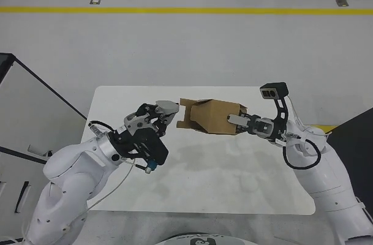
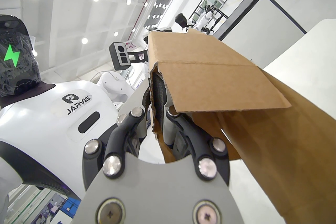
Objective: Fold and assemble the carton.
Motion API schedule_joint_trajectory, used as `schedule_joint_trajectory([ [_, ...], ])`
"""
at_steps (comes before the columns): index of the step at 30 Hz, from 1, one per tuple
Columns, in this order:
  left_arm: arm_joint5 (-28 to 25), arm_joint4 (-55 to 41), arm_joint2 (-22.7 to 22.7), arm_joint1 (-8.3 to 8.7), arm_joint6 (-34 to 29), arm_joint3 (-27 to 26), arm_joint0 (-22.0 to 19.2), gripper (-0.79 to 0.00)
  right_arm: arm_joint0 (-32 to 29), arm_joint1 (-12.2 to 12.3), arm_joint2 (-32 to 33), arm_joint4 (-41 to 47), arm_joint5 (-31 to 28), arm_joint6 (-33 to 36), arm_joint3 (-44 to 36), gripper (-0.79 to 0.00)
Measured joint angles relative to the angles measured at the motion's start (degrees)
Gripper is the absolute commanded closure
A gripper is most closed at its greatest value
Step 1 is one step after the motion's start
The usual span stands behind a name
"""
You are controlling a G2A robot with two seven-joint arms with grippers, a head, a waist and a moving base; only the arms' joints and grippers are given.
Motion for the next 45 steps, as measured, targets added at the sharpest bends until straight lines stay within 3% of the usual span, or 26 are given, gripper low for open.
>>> schedule_joint_trajectory([
  [13, -0.22, -0.20, 0.85, 0.01, -1.98, 0.13, -0.93, 0.000, 0.07, -0.09, 0.53, -0.52, -0.15, -0.31, -0.27, 0.000],
  [25, -9.90, -8.14, 1.94, 0.21, -10.03, 0.02, -2.90, 0.000, -0.46, -0.19, 1.01, -4.44, -0.24, -2.24, -1.64, 0.000],
  [45, -10.38, -5.22, 5.06, 0.57, -12.87, 1.29, -4.57, 0.000, -0.57, -0.40, 1.00, -2.28, -2.82, 0.73, -1.95, 0.000],
])
